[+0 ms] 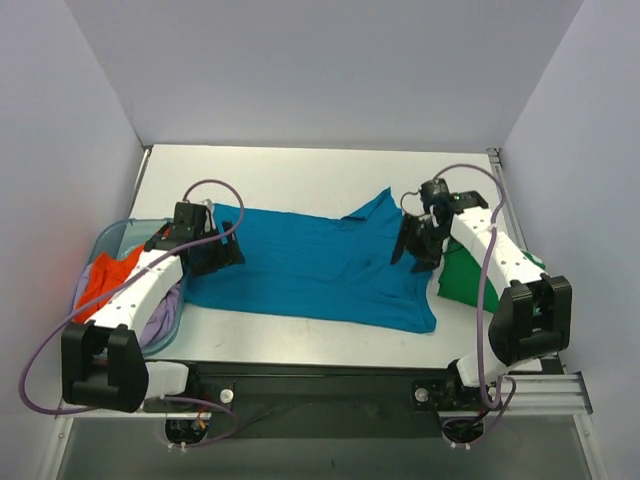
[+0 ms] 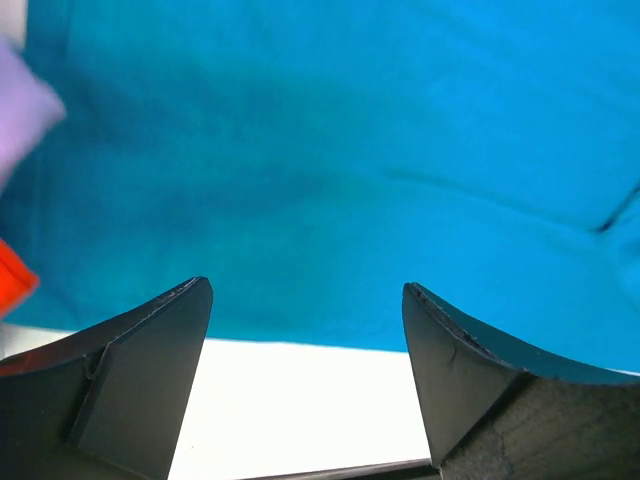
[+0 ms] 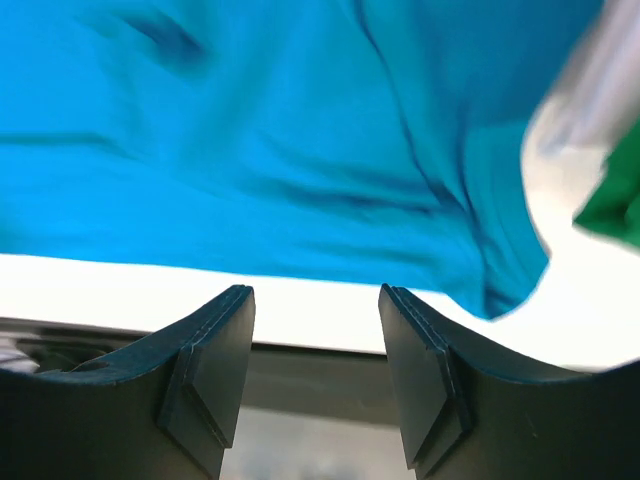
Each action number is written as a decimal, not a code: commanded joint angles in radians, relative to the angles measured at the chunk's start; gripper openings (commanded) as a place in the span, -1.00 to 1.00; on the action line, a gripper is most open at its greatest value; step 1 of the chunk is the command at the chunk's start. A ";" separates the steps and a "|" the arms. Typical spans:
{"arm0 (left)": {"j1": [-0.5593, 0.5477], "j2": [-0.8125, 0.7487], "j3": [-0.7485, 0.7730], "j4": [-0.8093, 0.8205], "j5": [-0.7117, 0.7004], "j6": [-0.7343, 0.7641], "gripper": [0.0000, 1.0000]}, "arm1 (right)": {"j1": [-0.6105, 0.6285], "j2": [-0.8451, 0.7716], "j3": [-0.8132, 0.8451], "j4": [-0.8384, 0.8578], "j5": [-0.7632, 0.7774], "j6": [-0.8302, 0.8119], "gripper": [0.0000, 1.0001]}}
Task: Fold and stack the t-shirts
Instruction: Fold the flattened tshirt in 1/3 of the way, then grap the side of the flattened tshirt furthest away from the robot with both arms
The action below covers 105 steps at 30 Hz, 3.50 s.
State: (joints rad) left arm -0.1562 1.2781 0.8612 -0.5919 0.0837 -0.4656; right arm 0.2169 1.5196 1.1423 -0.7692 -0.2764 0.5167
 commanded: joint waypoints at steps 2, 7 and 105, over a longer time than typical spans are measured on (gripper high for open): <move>-0.003 0.070 0.128 0.065 -0.002 -0.005 0.76 | -0.001 0.120 0.236 -0.050 0.052 -0.023 0.08; -0.002 0.302 0.324 0.076 -0.036 -0.021 0.76 | -0.046 0.361 0.525 -0.048 0.025 -0.072 0.07; 0.129 1.161 1.256 -0.172 -0.230 0.082 -0.81 | -0.126 0.904 1.134 0.225 0.134 0.112 -1.00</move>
State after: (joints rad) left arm -0.0307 2.4134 2.0758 -0.7574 -0.1738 -0.3885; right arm 0.0986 2.5153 2.2490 -0.5209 -0.1570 0.6254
